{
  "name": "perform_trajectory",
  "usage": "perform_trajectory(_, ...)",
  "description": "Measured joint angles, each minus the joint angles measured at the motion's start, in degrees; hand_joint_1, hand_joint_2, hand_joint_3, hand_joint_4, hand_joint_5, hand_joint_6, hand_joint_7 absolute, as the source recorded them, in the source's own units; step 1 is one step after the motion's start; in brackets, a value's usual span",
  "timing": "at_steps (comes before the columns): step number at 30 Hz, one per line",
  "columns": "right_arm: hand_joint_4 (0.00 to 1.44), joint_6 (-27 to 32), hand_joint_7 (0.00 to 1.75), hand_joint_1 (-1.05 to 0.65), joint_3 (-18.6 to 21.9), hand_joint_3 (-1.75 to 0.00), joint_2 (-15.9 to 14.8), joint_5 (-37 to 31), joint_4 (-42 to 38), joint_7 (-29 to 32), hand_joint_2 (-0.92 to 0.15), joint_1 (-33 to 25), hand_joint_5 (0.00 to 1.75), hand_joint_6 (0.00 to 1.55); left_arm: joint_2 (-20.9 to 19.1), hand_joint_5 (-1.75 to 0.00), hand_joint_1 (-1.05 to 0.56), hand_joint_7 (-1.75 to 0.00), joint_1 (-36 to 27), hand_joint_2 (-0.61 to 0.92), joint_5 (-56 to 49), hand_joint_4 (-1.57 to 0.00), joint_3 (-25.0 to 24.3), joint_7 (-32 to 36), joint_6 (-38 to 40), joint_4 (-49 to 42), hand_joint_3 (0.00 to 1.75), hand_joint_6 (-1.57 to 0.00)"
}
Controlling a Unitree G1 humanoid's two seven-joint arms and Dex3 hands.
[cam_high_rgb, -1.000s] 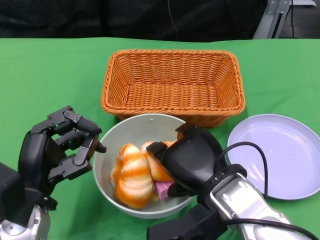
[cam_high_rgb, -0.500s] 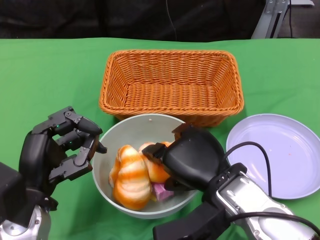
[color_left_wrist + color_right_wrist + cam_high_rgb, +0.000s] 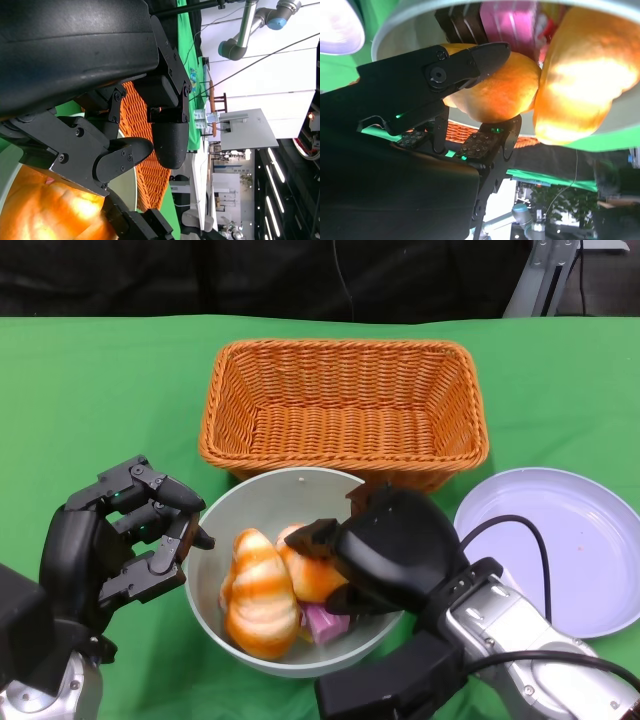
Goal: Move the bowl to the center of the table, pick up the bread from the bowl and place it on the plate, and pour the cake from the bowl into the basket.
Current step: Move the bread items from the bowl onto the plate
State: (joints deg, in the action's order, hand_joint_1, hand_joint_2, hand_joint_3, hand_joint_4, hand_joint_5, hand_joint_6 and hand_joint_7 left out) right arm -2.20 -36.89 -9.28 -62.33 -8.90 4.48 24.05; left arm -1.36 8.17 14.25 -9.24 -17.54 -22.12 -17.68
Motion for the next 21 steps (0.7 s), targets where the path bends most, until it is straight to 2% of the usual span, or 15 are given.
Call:
perform_trajectory(1, 0.75, -0.4, 0.1, -0.34, 0.3, -0.01, -0.05, 1.02, 0.0, 0.03, -0.91, 0.0, 1.23, 1.08, 0.0, -1.42, -0.12, -1.14, 0.0, 0.6, -0.09, -0.79, 0.0, 0.02, -0.04, 0.0, 0.9, -0.87)
perform_trajectory(2, 0.72, -1.16, 0.14, -0.33, 0.67, -0.02, -0.17, 1.87, 0.01, 0.17, -0.92, 0.0, 1.33, 1.08, 0.0, -1.42, -0.12, -1.14, 0.01, 0.6, -0.2, -0.79, -0.01, 0.04, -0.19, -0.07, 0.89, -0.87)
perform_trajectory(3, 0.69, -1.96, 0.28, -0.32, 1.15, -0.02, -0.29, 2.56, 0.02, 0.33, -0.92, 0.0, 1.39, 1.01, 0.01, -1.42, -0.12, -1.15, 0.03, 0.6, -0.28, -0.79, -0.01, 0.04, -0.52, -0.24, 0.89, -0.87)
perform_trajectory(4, 0.66, -2.51, 0.6, -0.32, 1.7, -0.05, -0.42, 3.37, 0.06, 0.46, -0.92, 0.0, 1.47, 0.86, 0.01, -1.42, -0.13, -1.15, 0.07, 0.6, -0.33, -0.79, -0.02, 0.04, -0.92, -0.52, 0.89, -0.87)
perform_trajectory(5, 0.59, -2.87, 1.07, -0.33, 2.25, -0.08, -0.59, 3.96, 0.26, 0.51, -0.92, 0.0, 1.61, 0.64, 0.01, -1.42, -0.14, -1.15, 0.08, 0.6, -0.33, -0.79, -0.04, 0.04, -1.08, -0.7, 0.88, -0.88)
perform_trajectory(7, 0.56, -3.06, 1.37, -0.35, 3.21, -0.1, -0.88, 4.91, 1.25, 0.51, -0.92, -0.02, 1.71, 0.51, 0.01, -1.43, -0.14, -1.15, 0.1, 0.6, -0.33, -0.79, -0.11, 0.05, -1.13, -1.07, 0.87, -0.87)
perform_trajectory(9, 0.56, -3.54, 1.41, -0.36, 4.61, -0.1, -0.96, 6.3, 2.36, 0.79, -0.92, -0.05, 1.7, 0.48, 0.01, -1.44, -0.14, -1.15, 0.1, 0.61, -0.35, -0.78, -0.13, 0.06, -1.18, -1.2, 0.87, -0.87)
perform_trajectory(13, 0.73, -5.29, 0.95, -0.34, 7.2, -0.06, -1.3, 9.3, 5.06, 1.2, -0.92, -0.27, 1.42, 0.7, 0.0, -1.46, -0.14, -1.16, 0.17, 0.62, -0.36, -0.77, -0.22, 0.12, -1.8, -1.35, 0.83, -0.86)
perform_trajectory(15, 0.76, -6.05, 0.82, -0.33, 8.64, -0.05, -1.39, 10.81, 6.39, 1.51, -0.92, -0.75, 1.37, 0.77, 0.0, -1.46, -0.14, -1.15, 0.23, 0.63, -0.32, -0.77, -0.32, 0.11, -1.89, -1.64, 0.82, -0.86)
perform_trajectory(17, 0.78, -6.11, 0.76, -0.32, 9.68, -0.05, -1.52, 11.96, 8.06, 1.54, -0.92, -1.56, 1.36, 0.81, -0.03, -1.46, -0.14, -1.15, 0.33, 0.64, -0.31, -0.76, -0.39, 0.11, -2.02, -1.92, 0.8, -0.86)
perform_trajectory(21, 0.79, -6.22, 0.74, -0.32, 11.5, -0.06, -1.75, 13.36, 11.19, 1.24, -0.92, -2.33, 1.36, 0.85, -0.05, -1.46, -0.14, -1.15, 0.43, 0.64, -0.33, -0.76, -0.41, 0.11, -2.18, -2.72, 0.79, -0.86)
